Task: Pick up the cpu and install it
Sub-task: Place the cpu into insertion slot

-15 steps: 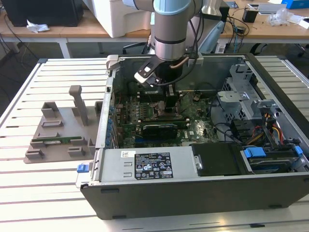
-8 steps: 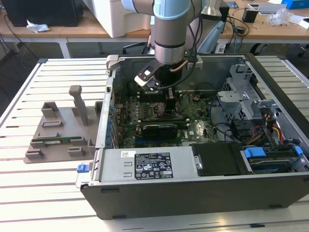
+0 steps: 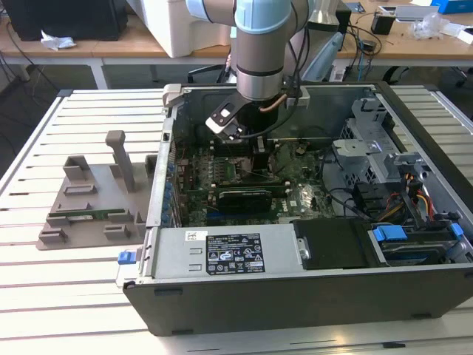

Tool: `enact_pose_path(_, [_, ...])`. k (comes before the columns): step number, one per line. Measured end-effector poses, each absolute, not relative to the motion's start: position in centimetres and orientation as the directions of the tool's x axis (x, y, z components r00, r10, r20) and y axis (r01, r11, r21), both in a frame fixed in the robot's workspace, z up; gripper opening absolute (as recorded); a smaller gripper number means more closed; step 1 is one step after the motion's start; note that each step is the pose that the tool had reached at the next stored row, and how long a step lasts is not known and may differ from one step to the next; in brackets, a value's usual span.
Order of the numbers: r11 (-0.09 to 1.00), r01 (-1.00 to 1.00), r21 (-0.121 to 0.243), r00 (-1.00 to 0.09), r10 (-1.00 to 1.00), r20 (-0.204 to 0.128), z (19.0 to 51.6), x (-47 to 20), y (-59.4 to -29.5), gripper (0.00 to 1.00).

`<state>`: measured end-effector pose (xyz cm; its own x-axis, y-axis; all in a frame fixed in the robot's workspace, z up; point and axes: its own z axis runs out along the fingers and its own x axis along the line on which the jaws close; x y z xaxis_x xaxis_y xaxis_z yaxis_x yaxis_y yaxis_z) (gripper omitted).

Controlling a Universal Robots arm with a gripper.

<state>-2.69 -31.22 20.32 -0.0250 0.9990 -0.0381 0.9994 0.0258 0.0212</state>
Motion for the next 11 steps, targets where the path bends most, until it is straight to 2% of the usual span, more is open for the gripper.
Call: enact_pose_path(11, [0.023,1.000,0.021,-0.022,0.999,-0.038,19.97,-2.62,-31.21,0.55])
